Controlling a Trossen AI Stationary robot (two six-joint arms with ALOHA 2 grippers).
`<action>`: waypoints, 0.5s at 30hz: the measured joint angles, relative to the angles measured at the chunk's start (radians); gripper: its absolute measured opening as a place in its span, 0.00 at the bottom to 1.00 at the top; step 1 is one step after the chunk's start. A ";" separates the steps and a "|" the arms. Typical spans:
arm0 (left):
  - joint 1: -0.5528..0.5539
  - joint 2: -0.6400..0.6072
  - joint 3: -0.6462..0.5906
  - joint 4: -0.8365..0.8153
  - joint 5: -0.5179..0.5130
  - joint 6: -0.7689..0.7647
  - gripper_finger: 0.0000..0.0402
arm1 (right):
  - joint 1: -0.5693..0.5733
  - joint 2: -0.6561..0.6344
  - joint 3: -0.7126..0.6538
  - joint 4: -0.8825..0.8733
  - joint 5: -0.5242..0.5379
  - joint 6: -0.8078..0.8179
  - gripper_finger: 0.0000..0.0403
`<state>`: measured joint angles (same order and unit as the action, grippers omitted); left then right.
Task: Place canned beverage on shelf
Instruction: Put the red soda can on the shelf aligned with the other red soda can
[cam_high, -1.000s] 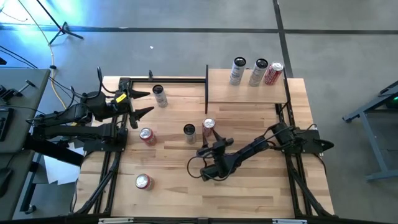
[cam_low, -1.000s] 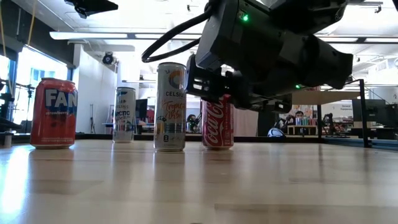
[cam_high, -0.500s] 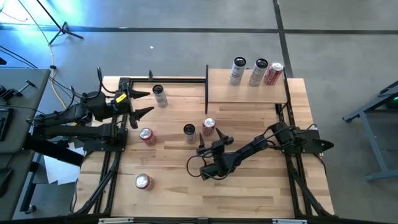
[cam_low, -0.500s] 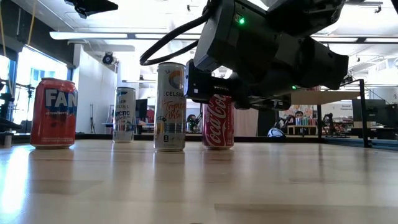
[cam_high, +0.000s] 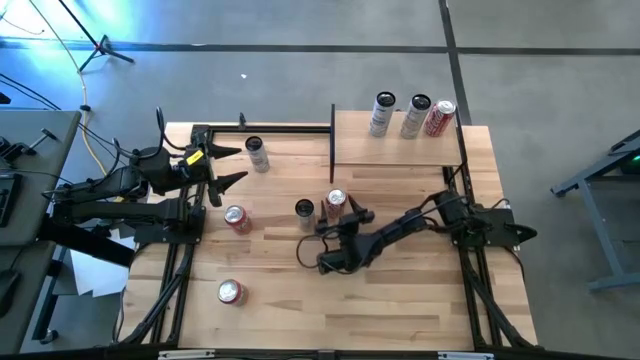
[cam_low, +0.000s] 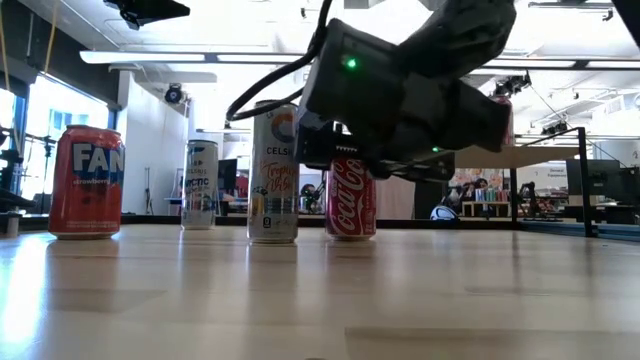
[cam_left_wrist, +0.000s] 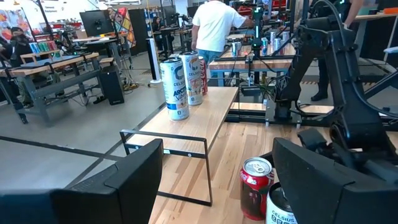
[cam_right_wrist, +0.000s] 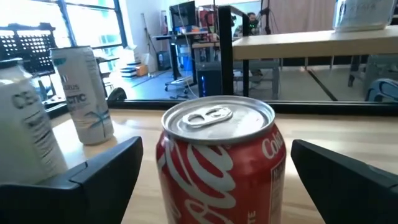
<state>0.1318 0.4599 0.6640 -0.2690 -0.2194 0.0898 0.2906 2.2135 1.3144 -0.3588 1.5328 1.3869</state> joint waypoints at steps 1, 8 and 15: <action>0.000 0.000 0.000 0.000 0.000 0.000 0.70 | -0.004 0.000 0.000 0.003 -0.007 0.000 0.99; 0.000 0.000 0.000 0.000 0.000 0.000 0.70 | -0.037 0.000 0.000 0.005 -0.059 0.000 0.99; 0.000 0.000 0.000 0.000 0.000 0.000 0.70 | -0.069 0.000 0.000 0.013 -0.122 0.000 0.99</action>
<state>0.1321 0.4599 0.6640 -0.2691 -0.2195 0.0902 0.2217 2.2135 1.3144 -0.3462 1.4104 1.3872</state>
